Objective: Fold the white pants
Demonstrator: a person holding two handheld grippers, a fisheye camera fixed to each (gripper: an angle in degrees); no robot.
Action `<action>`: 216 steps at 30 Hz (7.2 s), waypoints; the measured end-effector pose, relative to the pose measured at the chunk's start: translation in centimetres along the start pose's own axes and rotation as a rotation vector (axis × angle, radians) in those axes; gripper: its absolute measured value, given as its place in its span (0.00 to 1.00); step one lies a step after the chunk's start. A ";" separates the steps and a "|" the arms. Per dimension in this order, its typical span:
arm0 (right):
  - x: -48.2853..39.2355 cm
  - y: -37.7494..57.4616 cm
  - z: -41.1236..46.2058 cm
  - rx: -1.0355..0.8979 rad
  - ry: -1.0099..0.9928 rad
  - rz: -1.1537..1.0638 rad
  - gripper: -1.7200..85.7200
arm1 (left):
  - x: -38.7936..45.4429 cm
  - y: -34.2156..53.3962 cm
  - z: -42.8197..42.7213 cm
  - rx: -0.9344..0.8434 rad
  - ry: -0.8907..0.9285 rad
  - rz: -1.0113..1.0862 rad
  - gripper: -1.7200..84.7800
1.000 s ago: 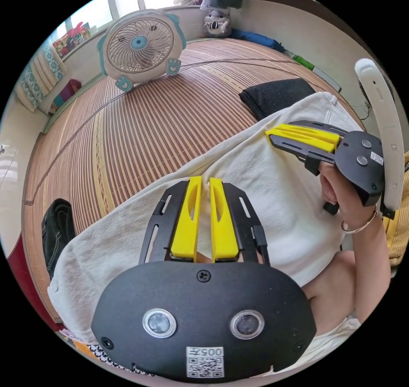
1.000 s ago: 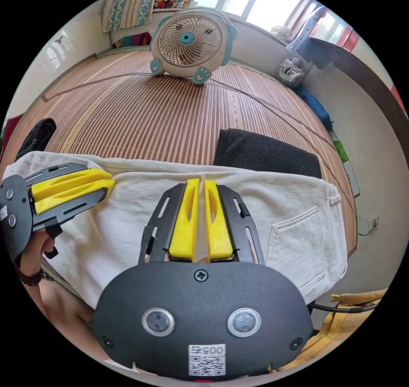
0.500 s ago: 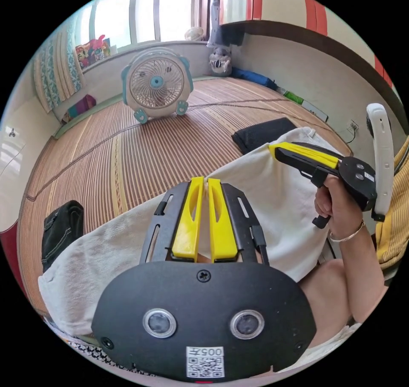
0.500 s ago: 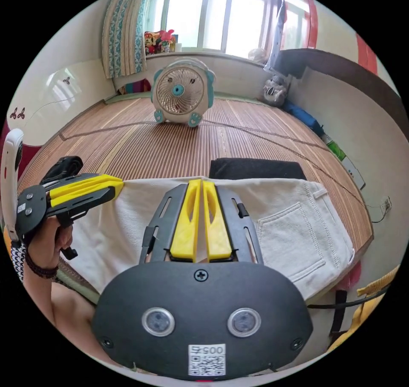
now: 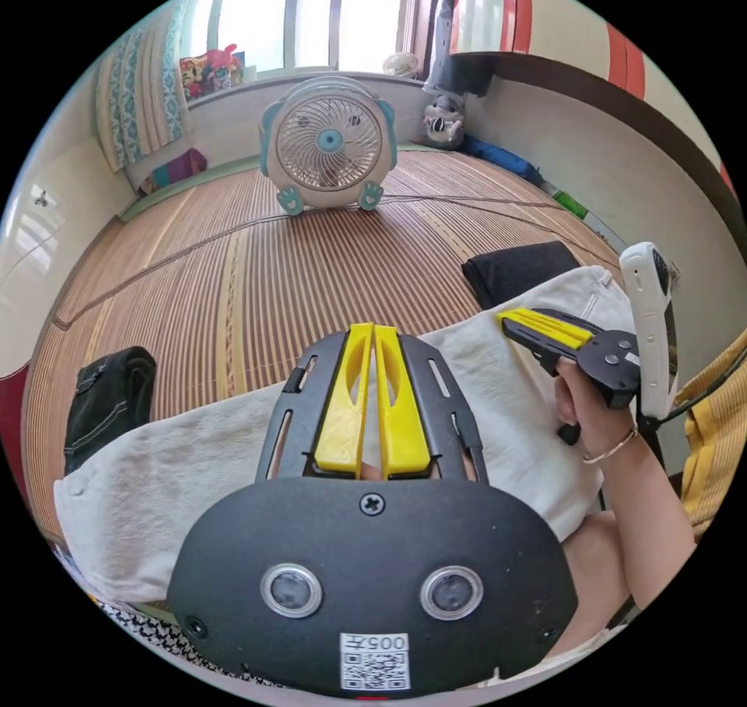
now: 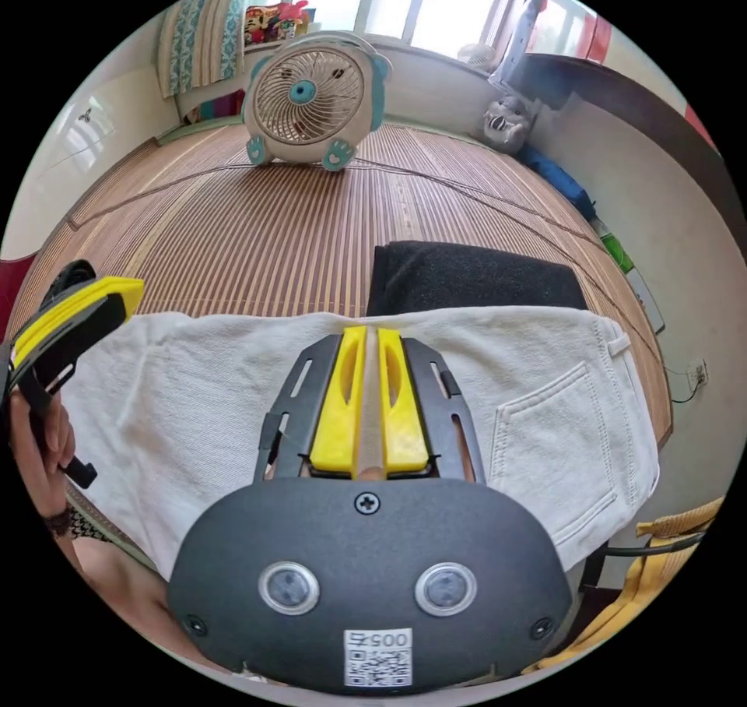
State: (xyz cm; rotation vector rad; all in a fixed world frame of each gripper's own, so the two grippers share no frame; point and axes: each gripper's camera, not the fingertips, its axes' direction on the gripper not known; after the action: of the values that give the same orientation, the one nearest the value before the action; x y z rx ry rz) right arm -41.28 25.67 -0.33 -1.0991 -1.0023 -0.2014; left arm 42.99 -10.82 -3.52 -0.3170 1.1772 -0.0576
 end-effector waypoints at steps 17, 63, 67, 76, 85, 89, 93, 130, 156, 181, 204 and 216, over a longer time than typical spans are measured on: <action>10.0 1.6 -1.4 0.049 -0.181 0.294 0.06 | -0.3 1.5 5.3 -0.170 -0.060 0.026 0.01; -8.4 7.5 -8.7 -0.024 -0.443 0.128 0.13 | -32.9 44.5 -23.5 0.332 0.068 -0.647 0.10; -9.7 8.2 -9.4 -0.024 -0.406 0.090 0.13 | -35.2 47.4 -25.0 0.360 0.035 -0.722 0.11; -9.5 9.4 -10.3 -0.010 -0.402 0.092 0.13 | -38.1 51.9 -27.4 0.387 -0.095 -0.792 0.12; -10.8 10.0 -10.6 -0.018 -0.395 0.070 0.12 | -40.7 52.9 -26.3 0.264 0.131 -0.714 0.17; -11.3 10.3 -10.8 -0.018 -0.403 0.071 0.12 | -41.3 54.1 -26.8 0.294 0.095 -0.763 0.17; -11.7 10.4 -11.0 -0.014 -0.393 0.056 0.12 | -42.5 55.7 -27.3 0.342 0.093 -0.840 0.17; -5.4 11.7 -10.3 0.023 -0.183 -0.025 0.13 | -15.6 45.3 -28.2 0.687 -0.295 -0.663 0.07; 9.1 13.4 -11.0 0.096 -0.211 0.379 0.12 | 21.0 30.0 -9.1 0.181 -0.099 0.412 0.09; 2.8 11.4 -7.9 -0.131 -0.194 0.034 0.12 | -6.5 18.7 -8.0 0.012 0.000 -0.319 0.11; 1.7 11.7 -10.2 -0.011 0.054 0.279 0.04 | -9.7 19.8 -9.1 -0.002 -0.106 -0.260 0.09; -2.3 11.5 -11.3 0.128 -0.099 0.061 0.06 | -9.1 18.4 -8.5 0.101 -0.030 -0.266 0.09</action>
State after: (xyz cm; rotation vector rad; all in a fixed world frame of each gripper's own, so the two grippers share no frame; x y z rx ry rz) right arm -29.31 21.31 -10.56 -1.0283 -1.0540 -0.0332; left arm 29.43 6.86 -3.31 -0.3824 1.0924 -0.3424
